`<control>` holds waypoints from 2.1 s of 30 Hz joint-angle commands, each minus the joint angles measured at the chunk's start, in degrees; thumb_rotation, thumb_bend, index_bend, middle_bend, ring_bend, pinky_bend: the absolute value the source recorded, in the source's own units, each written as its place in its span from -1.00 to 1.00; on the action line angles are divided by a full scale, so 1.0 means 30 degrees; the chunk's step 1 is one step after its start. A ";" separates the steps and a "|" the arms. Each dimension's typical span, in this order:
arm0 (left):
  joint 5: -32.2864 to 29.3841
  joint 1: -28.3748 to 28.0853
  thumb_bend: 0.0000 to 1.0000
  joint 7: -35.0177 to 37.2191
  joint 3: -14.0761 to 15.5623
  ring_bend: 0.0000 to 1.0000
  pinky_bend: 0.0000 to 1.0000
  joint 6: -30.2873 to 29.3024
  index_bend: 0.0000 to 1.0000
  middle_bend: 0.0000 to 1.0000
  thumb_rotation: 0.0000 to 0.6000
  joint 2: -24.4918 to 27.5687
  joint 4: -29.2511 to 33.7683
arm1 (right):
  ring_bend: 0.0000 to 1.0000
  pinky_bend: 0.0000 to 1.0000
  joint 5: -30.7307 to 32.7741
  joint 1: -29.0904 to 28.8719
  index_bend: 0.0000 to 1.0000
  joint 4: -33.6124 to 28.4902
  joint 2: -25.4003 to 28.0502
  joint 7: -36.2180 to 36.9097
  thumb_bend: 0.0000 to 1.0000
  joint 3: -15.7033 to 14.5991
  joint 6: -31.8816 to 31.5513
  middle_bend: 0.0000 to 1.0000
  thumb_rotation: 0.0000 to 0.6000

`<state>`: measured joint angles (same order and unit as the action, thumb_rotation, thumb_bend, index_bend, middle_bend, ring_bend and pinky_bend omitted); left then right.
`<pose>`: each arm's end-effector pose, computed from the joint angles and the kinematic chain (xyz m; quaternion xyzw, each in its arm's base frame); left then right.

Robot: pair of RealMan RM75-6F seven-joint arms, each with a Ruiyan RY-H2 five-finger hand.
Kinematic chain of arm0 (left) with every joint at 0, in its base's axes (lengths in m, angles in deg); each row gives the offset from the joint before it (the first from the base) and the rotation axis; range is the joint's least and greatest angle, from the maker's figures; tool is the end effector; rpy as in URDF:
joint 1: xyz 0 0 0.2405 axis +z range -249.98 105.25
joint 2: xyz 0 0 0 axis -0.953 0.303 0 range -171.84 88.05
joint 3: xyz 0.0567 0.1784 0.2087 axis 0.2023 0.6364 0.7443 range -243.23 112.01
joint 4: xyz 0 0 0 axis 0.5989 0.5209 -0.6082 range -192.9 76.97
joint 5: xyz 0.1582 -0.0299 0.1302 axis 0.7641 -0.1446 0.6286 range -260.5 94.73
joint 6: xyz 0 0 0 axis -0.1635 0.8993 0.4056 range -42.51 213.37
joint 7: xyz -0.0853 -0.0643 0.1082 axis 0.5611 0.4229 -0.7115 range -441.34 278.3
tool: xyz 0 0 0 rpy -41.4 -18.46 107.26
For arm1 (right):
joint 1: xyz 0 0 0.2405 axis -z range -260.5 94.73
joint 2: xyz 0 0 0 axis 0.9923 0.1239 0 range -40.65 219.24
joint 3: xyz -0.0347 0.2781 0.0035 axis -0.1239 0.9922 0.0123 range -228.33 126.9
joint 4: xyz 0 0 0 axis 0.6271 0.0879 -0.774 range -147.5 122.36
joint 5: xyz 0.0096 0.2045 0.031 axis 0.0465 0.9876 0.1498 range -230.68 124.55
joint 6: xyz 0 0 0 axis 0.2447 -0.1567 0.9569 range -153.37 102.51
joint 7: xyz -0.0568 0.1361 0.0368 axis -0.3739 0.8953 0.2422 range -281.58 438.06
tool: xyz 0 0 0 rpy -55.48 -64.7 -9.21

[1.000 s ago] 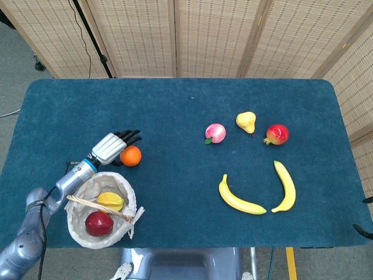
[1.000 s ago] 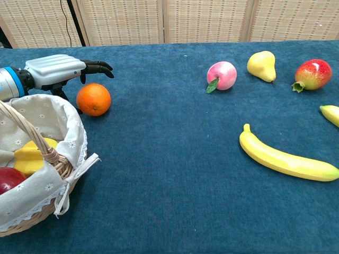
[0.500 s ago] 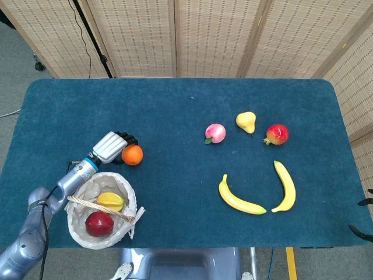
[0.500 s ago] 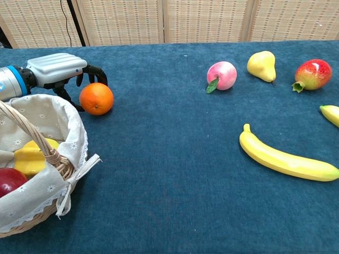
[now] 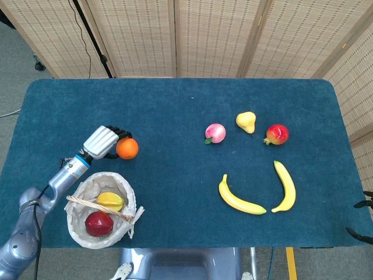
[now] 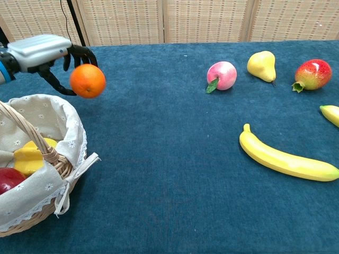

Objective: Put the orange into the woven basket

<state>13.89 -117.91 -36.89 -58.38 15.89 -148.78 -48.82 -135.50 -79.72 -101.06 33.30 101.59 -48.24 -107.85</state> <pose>-0.2480 0.4428 0.0132 -0.7889 -0.2438 -0.4211 0.3753 -0.3848 -0.1380 0.2295 0.4954 -0.5027 0.3869 0.5935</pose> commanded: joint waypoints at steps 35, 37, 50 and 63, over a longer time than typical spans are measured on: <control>0.0208 0.0371 -0.36 -0.5863 -0.2024 -0.10 0.04 -0.4334 0.28 0.02 1.00 1.0021 1.8015 | -0.54 -0.66 -0.0547 0.0092 -0.16 0.1823 -0.1049 0.1259 -1.00 -0.0163 -0.0689 -0.58 1.00; 0.0362 0.0423 -0.36 -0.6014 -0.1986 -0.09 0.04 -0.4346 0.29 0.03 1.00 1.0270 1.8622 | -0.54 -0.66 -0.0471 0.0139 -0.16 0.1942 -0.1047 0.1428 -1.00 -0.0158 -0.0688 -0.58 1.00; 0.2470 0.1858 -0.36 -0.7276 -0.0729 -0.09 0.04 -0.5471 0.29 0.04 1.00 1.2398 2.2640 | -0.53 -0.66 -0.0192 0.0223 -0.16 0.2674 -0.1209 0.2280 -1.00 -0.0057 -0.0524 -0.58 1.00; 0.3183 0.3056 -0.36 -0.7313 -0.0245 -0.09 0.04 -0.6218 0.29 0.04 1.00 1.3675 2.3538 | -0.53 -0.66 -0.0149 0.0304 -0.16 0.2640 -0.1173 0.2304 -1.00 -0.0003 -0.0619 -0.58 1.00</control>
<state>23.36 -108.84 -58.91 -59.18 -2.67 -107.84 21.73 -135.95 -78.80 -93.13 29.78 108.50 -48.25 -109.71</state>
